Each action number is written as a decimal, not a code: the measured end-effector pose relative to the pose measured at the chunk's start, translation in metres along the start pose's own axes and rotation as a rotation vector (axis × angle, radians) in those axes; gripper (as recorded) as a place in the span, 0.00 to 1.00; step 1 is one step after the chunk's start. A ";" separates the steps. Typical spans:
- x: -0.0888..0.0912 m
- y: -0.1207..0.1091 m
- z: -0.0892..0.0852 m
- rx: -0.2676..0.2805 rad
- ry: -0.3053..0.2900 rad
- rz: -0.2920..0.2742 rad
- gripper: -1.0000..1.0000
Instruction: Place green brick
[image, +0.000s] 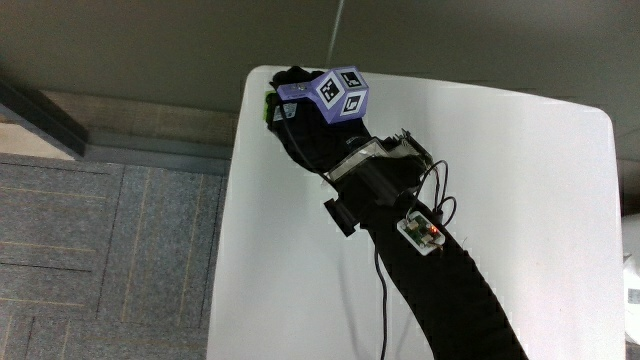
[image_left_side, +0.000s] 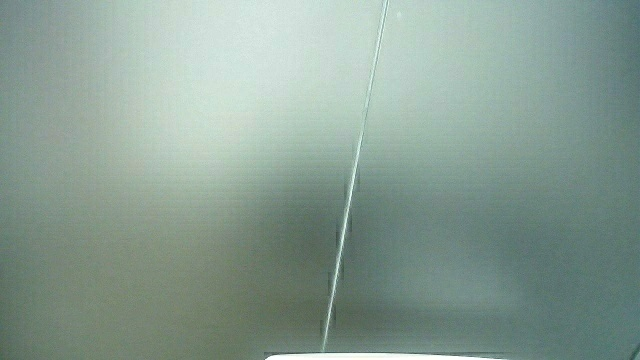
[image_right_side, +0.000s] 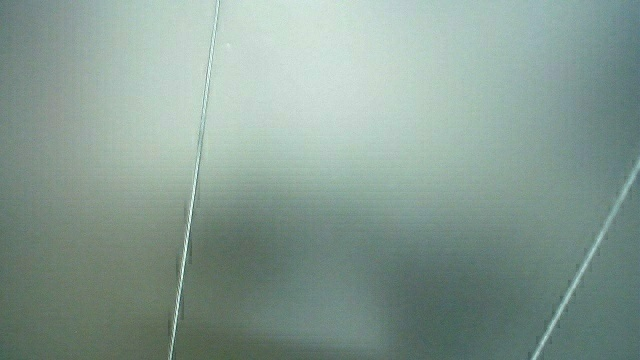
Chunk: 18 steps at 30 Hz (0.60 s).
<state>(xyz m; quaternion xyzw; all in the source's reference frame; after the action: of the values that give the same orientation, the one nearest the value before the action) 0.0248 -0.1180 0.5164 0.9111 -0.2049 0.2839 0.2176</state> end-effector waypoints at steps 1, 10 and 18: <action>0.006 0.003 -0.003 -0.011 -0.004 -0.021 0.50; 0.031 -0.001 -0.030 -0.056 -0.005 -0.120 0.50; 0.035 0.000 -0.036 -0.071 -0.051 -0.166 0.50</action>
<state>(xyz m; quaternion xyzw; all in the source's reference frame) 0.0360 -0.1078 0.5646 0.9236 -0.1440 0.2342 0.2673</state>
